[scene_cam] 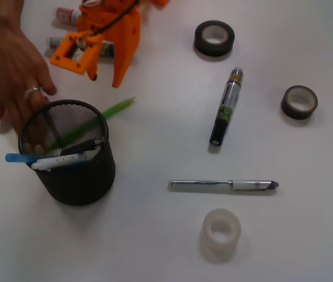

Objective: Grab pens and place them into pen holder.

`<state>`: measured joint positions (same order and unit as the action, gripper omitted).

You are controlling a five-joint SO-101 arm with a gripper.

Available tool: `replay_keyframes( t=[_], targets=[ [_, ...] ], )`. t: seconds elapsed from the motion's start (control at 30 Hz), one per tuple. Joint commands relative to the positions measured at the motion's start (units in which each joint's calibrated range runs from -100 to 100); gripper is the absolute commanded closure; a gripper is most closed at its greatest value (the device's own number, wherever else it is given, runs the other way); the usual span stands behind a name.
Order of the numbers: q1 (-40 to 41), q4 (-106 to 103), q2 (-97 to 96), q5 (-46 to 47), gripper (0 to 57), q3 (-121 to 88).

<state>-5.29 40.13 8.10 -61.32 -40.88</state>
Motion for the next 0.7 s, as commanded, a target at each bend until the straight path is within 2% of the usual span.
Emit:
replay_keyframes(
  t=[0.0,0.67],
  targets=[
    [0.6,-0.7,-3.4,-0.2,39.6,4.9],
    [3.1,-0.1,-14.6,-1.4,39.6,9.2]
  ],
)
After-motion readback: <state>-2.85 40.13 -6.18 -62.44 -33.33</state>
